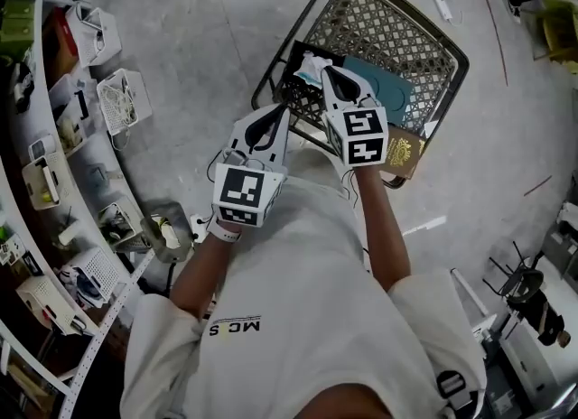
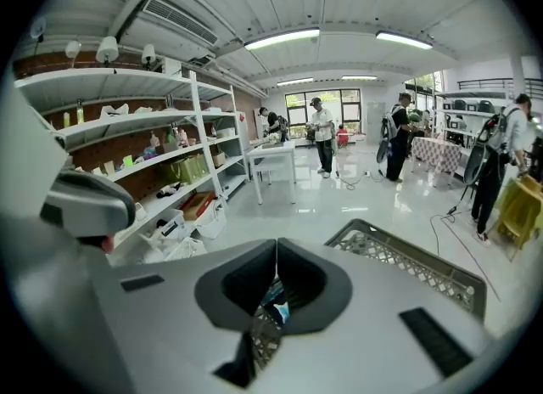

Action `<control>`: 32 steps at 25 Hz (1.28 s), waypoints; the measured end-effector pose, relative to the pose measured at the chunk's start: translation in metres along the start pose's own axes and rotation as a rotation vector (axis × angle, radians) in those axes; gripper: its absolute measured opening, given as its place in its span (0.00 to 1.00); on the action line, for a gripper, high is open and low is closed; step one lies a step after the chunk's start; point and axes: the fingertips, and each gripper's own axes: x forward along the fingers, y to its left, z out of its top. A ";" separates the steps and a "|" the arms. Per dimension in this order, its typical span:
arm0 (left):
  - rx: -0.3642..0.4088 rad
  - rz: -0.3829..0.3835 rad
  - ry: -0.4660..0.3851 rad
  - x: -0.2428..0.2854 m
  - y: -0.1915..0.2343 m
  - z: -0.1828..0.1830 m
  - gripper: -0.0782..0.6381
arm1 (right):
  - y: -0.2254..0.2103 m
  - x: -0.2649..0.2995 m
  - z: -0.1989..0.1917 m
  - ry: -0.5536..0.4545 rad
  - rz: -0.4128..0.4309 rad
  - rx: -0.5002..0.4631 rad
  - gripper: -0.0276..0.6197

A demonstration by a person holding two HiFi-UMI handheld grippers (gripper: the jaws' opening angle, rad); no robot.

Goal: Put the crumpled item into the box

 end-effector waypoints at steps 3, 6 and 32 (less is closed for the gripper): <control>-0.001 0.000 -0.009 -0.002 -0.005 0.007 0.14 | 0.000 -0.020 0.013 -0.039 -0.003 -0.008 0.07; -0.004 0.002 -0.030 -0.007 -0.007 0.016 0.14 | -0.002 -0.038 0.025 -0.085 -0.033 -0.022 0.07; 0.047 0.035 -0.133 -0.038 -0.015 0.051 0.14 | 0.005 -0.162 0.048 -0.414 -0.136 -0.040 0.07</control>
